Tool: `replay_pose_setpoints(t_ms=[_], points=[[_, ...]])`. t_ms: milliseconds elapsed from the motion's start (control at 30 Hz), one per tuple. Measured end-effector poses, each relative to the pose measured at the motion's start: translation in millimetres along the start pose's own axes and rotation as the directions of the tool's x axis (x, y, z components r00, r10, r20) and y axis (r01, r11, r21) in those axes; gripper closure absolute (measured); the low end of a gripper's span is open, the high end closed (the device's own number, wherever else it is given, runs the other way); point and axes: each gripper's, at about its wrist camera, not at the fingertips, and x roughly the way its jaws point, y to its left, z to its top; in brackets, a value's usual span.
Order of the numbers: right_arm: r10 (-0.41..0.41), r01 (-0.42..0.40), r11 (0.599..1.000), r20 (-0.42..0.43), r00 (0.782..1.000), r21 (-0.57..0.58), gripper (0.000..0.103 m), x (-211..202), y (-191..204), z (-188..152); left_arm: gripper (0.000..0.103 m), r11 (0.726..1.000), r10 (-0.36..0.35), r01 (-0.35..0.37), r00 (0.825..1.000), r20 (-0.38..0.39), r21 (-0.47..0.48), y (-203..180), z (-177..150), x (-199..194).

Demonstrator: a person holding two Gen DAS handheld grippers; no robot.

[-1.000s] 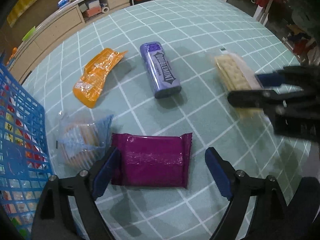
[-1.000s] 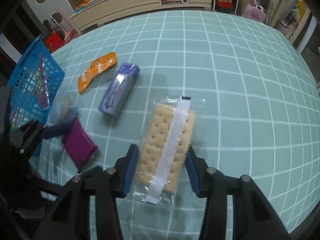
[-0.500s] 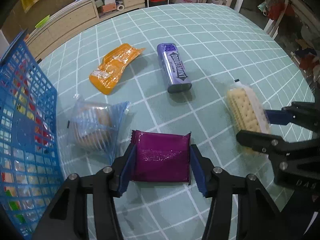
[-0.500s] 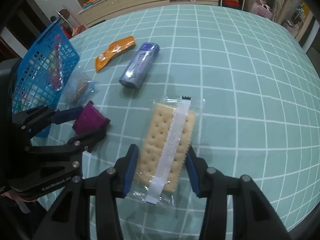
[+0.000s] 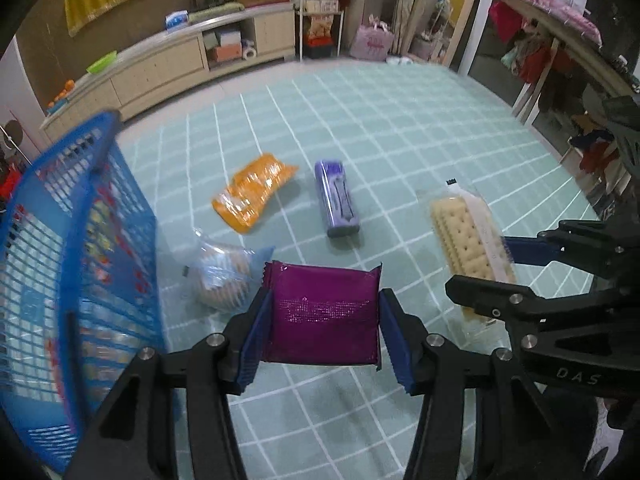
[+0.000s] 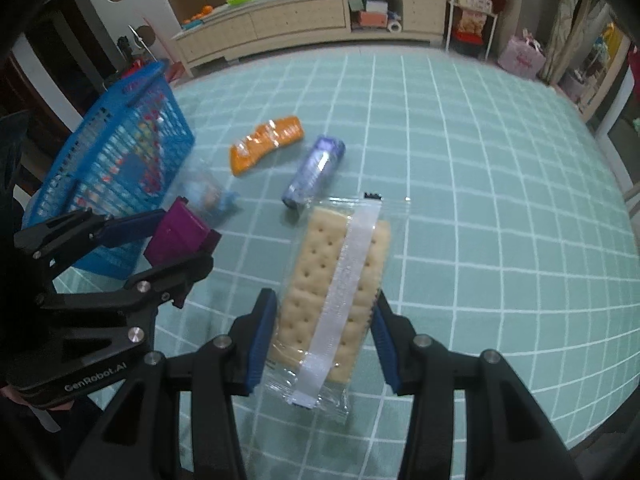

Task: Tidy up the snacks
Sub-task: 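Carry the purple packet and cracker pack over the blue basket with both tools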

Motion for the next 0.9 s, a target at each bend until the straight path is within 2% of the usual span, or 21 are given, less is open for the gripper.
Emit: replay_pose_setpoints(t_ms=[200,500,900], points=[[0.007,-0.005,1.0,0.063,0.998,-0.02,0.052,-36,20,5,0.053,1.0,0.011,-0.009,0.996,0.088,-0.018,7,5,-44],[0.055,-0.047,0.997,0.124,0.991,-0.066,0.052,-58,67,21,0.053,0.998,0.048,-0.039,0.983,0.175,-0.055,43,-6,-104],[0.118,-0.097,0.986,0.166,0.979,-0.134,0.052,-64,122,40,0.053,0.989,0.104,-0.078,0.972,0.211,-0.125,106,-19,-134]])
